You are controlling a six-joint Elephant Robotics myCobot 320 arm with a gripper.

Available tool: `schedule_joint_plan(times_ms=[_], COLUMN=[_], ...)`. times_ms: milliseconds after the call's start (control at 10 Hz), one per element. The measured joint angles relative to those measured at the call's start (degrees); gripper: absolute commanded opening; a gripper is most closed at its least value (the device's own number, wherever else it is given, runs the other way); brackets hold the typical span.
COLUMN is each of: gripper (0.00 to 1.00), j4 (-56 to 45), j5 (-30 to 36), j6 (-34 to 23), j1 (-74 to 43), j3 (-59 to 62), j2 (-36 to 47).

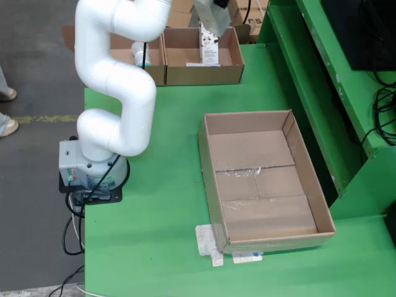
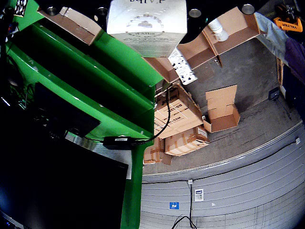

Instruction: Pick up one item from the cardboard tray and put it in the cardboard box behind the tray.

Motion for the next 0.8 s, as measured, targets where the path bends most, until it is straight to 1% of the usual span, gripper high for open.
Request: schedule_joint_plan(times_ms=[300, 600, 800], gripper=[0.0, 0.0, 0.0], j4=[0.5, 2.4, 2.6], j5=[1.1, -0.3, 0.4], j6=[1.0, 1.2, 1.7], j1=[3.8, 9.2, 11.5], j3=[0.0, 0.0, 0.0], j2=[-1.5, -2.8, -3.5])
